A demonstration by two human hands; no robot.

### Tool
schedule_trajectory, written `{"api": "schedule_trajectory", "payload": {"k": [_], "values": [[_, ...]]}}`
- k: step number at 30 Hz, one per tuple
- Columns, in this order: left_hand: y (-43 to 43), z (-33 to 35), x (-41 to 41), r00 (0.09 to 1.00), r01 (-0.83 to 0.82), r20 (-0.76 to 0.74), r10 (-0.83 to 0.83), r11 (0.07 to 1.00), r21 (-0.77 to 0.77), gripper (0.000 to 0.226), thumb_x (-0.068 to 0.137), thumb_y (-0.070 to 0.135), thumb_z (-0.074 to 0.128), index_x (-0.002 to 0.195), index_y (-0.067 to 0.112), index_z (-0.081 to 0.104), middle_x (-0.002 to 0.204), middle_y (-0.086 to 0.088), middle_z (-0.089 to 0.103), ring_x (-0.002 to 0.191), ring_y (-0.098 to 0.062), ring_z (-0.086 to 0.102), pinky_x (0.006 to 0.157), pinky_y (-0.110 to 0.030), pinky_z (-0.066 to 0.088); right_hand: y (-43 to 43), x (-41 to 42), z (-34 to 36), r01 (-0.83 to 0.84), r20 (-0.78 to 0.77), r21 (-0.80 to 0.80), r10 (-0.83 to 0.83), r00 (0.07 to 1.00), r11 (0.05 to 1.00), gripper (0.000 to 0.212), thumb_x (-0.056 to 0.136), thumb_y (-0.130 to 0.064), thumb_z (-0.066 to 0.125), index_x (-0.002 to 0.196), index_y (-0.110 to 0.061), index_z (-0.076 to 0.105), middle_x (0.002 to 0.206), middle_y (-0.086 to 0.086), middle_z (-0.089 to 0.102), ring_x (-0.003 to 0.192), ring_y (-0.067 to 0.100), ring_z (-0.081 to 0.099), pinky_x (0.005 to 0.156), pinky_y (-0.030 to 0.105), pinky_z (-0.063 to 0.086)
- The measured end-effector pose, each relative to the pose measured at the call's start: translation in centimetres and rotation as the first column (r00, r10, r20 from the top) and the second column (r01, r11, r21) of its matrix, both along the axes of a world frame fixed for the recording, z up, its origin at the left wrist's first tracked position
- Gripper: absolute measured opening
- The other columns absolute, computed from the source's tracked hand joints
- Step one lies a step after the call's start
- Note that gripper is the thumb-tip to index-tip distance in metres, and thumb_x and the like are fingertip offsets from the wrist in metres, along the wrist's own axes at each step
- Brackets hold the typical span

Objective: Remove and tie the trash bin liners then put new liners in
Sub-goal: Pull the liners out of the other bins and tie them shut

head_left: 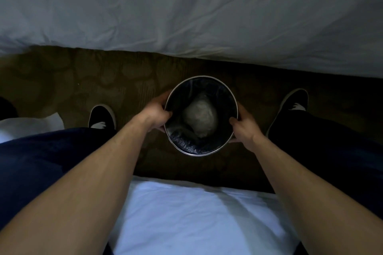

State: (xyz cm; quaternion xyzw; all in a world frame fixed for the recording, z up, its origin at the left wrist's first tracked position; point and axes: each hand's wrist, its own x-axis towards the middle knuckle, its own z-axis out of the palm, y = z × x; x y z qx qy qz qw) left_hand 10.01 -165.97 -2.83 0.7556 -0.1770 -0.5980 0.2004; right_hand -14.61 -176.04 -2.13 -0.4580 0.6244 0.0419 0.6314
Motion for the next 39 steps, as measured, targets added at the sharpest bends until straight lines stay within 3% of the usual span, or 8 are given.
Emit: {"api": "schedule_trajectory", "payload": {"k": [2, 6, 11, 16, 25, 32, 36, 39], "values": [[0.1, 0.5, -0.2, 1.0, 0.009, 0.004, -0.009, 1.0, -0.008, 0.071, 0.098, -0.003, 0.048, 0.149, 0.044, 0.035, 0.141, -0.01, 0.053, 0.088, -0.023, 0.065, 0.061, -0.039, 0.063, 0.0, -0.1, 0.5, -0.01, -0.011, -0.01, 0.01, 1.0, 1.0, 0.061, 0.106, -0.006, 0.038, 0.154, -0.043, 0.028, 0.151, 0.011, 0.043, 0.125, 0.044, 0.054, 0.084, 0.066, 0.056], [0.2, 2.0, -0.3, 1.0, -0.021, 0.021, 0.021, 1.0, -0.022, 0.072, 0.096, -0.005, 0.048, 0.148, 0.042, 0.038, 0.138, -0.01, 0.054, 0.101, -0.037, 0.066, 0.06, -0.044, 0.063, -0.2, 0.0, 2.3, -0.03, -0.001, -0.039, 0.03, 1.0, 0.999, 0.061, 0.105, -0.005, 0.037, 0.152, -0.043, 0.031, 0.149, 0.009, 0.046, 0.122, 0.044, 0.057, 0.081, 0.065, 0.058], [0.3, 6.1, -0.1, 0.992, -0.039, 0.119, 0.044, 0.999, -0.037, 0.063, 0.091, -0.001, 0.051, 0.14, 0.039, 0.048, 0.127, -0.013, 0.059, 0.09, -0.04, 0.068, 0.055, -0.048, 0.062, 0.0, 0.0, 5.6, -0.051, 0.048, -0.059, 0.054, 0.997, 0.997, 0.062, 0.104, -0.005, 0.041, 0.15, -0.046, 0.034, 0.146, 0.008, 0.049, 0.109, 0.036, 0.064, 0.075, 0.06, 0.061], [1.9, 10.1, -0.6, 0.987, -0.03, 0.157, 0.043, 0.996, -0.085, 0.074, 0.089, -0.005, 0.049, 0.14, 0.049, 0.046, 0.126, -0.008, 0.058, 0.088, -0.039, 0.069, 0.057, -0.054, 0.061, 0.8, -0.4, 8.8, -0.079, 0.065, -0.119, 0.087, 0.994, 0.99, 0.065, 0.102, -0.001, 0.042, 0.151, -0.044, 0.034, 0.14, 0.007, 0.051, 0.098, 0.033, 0.069, 0.069, 0.059, 0.062], [3.8, 8.7, -3.1, 0.913, -0.006, 0.404, 0.051, 0.994, -0.112, 0.066, 0.089, 0.003, 0.056, 0.134, 0.052, 0.05, 0.122, -0.005, 0.064, 0.083, -0.032, 0.071, 0.05, -0.043, 0.061, 2.3, -0.7, 8.4, -0.157, -0.085, -0.237, 0.141, 0.986, 0.959, 0.062, 0.097, -0.002, 0.046, 0.148, -0.037, 0.042, 0.134, 0.011, 0.057, 0.091, 0.036, 0.07, 0.053, 0.048, 0.062], [3.2, 9.7, -2.8, 0.954, 0.008, 0.299, 0.019, 0.996, -0.088, 0.063, 0.093, 0.005, 0.063, 0.144, 0.039, 0.046, 0.133, -0.012, 0.056, 0.091, -0.038, 0.069, 0.049, -0.048, 0.061, 1.5, -0.8, 9.0, -0.202, -0.099, -0.167, 0.187, 0.977, 0.965, 0.059, 0.102, -0.01, 0.048, 0.152, -0.038, 0.034, 0.138, 0.012, 0.055, 0.096, 0.031, 0.071, 0.062, 0.05, 0.064], [3.0, 12.2, -2.4, 0.962, 0.02, 0.272, 0.009, 0.995, -0.102, 0.064, 0.095, 0.005, 0.063, 0.144, 0.042, 0.045, 0.137, -0.01, 0.053, 0.092, -0.037, 0.067, 0.05, -0.047, 0.061, 1.2, -0.7, 12.1, -0.204, -0.081, -0.199, 0.191, 0.978, 0.959, 0.06, 0.101, -0.006, 0.048, 0.152, -0.033, 0.036, 0.134, 0.01, 0.054, 0.087, 0.027, 0.069, 0.059, 0.049, 0.063], [3.0, 15.5, -1.7, 0.968, 0.035, 0.251, 0.002, 0.989, -0.145, 0.062, 0.095, 0.003, 0.062, 0.142, 0.041, 0.049, 0.129, -0.005, 0.058, 0.089, -0.035, 0.069, 0.052, -0.049, 0.061, 1.0, -0.4, 16.1, -0.197, -0.086, -0.252, 0.181, 0.98, 0.948, 0.058, 0.095, -0.002, 0.049, 0.145, -0.031, 0.047, 0.125, 0.009, 0.059, 0.081, 0.029, 0.07, 0.05, 0.044, 0.061]]}}
